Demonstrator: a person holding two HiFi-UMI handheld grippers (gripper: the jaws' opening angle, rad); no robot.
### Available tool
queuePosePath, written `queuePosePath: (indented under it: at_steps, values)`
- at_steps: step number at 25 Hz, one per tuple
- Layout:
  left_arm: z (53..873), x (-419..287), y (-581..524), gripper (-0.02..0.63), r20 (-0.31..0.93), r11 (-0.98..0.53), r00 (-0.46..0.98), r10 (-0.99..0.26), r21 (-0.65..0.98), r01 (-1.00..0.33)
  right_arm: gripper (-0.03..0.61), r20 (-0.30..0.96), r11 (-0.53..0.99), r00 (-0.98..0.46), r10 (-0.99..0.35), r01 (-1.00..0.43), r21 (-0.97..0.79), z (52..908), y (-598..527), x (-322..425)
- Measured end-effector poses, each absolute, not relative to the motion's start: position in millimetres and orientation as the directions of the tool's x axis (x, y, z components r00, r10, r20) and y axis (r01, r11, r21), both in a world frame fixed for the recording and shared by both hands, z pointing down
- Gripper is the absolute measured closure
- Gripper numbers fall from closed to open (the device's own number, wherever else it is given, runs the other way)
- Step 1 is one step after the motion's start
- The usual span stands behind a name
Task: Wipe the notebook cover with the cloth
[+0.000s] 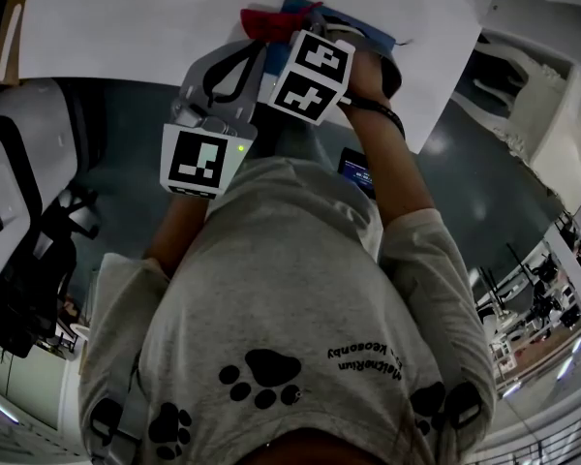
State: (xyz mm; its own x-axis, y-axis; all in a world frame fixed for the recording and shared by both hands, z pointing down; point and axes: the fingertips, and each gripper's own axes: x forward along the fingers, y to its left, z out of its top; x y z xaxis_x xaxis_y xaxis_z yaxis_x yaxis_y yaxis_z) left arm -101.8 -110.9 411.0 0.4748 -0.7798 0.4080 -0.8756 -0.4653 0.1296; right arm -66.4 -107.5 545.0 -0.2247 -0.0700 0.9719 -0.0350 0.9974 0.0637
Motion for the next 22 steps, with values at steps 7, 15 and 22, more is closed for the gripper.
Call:
queuePosePath:
  at_steps: [7,15,22]
  values:
    - [409,-91,-110,0.618,0.411,-0.489,0.495,-0.766,0.128,-0.863,0.529,0.978,0.995,-0.193,-0.080,-0.079,0.065,545,-108,-37]
    - [407,-76,-108,0.617,0.400,-0.512,0.519,-0.756,0.132,-0.849,0.529,0.985,0.988,-0.152,-0.086,-0.144,0.064,545,-103,10]
    - [405,-62,-104,0.618,0.394,-0.545,0.547,-0.739,0.128,-0.828,0.529,0.989,0.978,-0.116,-0.092,-0.195,0.069,548,-95,48]
